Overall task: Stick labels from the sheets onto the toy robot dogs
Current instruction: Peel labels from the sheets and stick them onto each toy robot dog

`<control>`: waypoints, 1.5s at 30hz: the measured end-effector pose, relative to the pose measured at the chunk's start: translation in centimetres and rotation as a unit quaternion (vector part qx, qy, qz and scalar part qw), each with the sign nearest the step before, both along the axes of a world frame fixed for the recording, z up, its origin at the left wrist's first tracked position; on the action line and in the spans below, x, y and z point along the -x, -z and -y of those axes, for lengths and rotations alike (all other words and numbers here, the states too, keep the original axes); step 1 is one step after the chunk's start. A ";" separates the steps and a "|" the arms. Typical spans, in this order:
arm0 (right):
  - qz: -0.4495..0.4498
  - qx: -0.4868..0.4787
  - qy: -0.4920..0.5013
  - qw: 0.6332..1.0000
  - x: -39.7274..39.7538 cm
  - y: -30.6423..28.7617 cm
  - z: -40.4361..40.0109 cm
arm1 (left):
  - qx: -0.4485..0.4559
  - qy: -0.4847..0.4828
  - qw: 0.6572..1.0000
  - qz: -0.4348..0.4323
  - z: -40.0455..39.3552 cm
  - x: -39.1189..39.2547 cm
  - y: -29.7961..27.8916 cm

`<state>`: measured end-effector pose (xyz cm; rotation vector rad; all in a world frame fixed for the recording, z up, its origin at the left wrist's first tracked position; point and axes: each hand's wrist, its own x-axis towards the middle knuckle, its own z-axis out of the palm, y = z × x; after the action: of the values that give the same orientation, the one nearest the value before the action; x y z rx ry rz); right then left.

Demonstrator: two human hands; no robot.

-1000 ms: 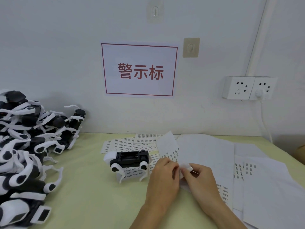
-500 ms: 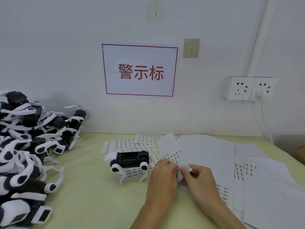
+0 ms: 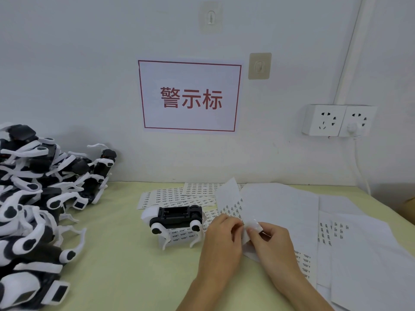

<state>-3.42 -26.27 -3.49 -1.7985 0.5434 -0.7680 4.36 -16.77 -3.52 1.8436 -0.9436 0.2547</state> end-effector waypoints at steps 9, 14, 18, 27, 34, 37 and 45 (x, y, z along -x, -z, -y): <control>0.009 -0.003 0.012 1.000 0.0 0.1 0.0 | -0.013 -0.021 1.000 0.012 0.0 -0.2 0.1; 0.000 0.011 0.028 1.000 -0.2 0.4 0.1 | -0.025 -0.026 0.999 0.003 0.0 -0.2 0.2; 0.006 0.038 0.053 0.998 -0.1 0.2 -0.3 | 0.003 -0.033 0.998 -0.053 0.0 -0.3 0.2; 0.001 0.063 0.138 0.988 -0.2 -0.1 -1.1 | 0.062 -0.043 0.990 -0.122 0.0 -0.4 -0.1; 0.004 0.230 0.088 0.969 0.0 -0.4 -2.2 | 0.086 -0.037 0.989 -0.113 -0.2 -0.3 -0.2; -0.004 0.244 0.039 0.969 0.0 -0.5 -2.5 | 0.102 -0.043 0.989 -0.100 -0.3 -0.3 -0.1; -0.006 0.217 -0.036 0.976 0.3 -0.8 -2.7 | 0.115 -0.025 0.989 -0.091 -0.2 -0.4 0.0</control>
<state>-3.76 -23.54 -2.70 -2.2121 0.3309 -0.8729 4.77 -16.61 -3.49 1.6478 -0.7125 0.2134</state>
